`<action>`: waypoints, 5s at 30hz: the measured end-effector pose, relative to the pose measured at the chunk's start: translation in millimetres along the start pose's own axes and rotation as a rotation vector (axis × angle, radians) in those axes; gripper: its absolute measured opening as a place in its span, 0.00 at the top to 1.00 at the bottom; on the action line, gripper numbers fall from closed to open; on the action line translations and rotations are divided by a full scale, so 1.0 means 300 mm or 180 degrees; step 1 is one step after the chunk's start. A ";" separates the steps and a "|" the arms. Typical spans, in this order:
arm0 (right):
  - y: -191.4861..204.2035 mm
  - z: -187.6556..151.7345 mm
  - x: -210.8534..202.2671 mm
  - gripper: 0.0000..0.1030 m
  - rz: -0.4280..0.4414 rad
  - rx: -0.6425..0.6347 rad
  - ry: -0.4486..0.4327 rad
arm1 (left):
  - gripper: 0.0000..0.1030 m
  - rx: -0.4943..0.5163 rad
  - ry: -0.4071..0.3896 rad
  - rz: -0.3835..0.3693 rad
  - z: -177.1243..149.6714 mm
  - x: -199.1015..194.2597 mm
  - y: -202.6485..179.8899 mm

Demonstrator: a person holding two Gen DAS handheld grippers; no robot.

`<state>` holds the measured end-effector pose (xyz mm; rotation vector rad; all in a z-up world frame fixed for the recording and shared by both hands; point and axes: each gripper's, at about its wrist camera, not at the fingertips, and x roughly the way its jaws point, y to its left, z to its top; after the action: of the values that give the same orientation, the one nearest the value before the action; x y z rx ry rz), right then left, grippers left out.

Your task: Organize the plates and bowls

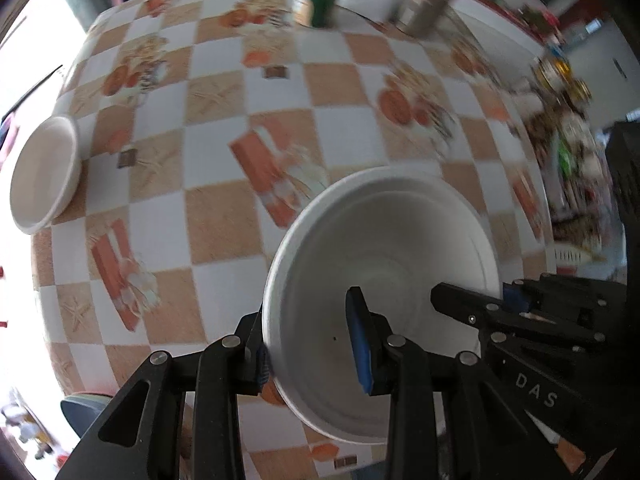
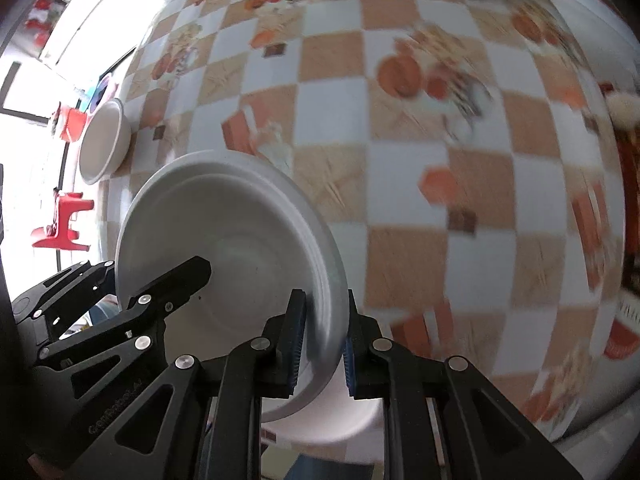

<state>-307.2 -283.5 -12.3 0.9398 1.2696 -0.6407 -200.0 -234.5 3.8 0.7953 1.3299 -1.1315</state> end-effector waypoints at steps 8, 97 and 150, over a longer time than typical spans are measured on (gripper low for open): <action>-0.067 -0.158 0.010 0.82 -0.0079 0.0279 0.0099 | 0.66 0.0349 0.0263 -0.0045 -0.138 0.028 -0.111; 0.880 0.563 0.430 0.33 0.0128 -0.0478 -0.0043 | 0.53 -0.1757 -0.0252 0.0835 0.278 0.047 1.173; 0.371 0.041 0.307 0.83 0.0247 -0.0113 0.0571 | 0.63 -0.0684 0.0328 0.0540 -0.122 0.208 0.459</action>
<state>-188.4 -230.3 -76.0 1.0298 1.3911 -0.4798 -89.4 -169.0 -83.6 0.7993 1.4141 -0.8084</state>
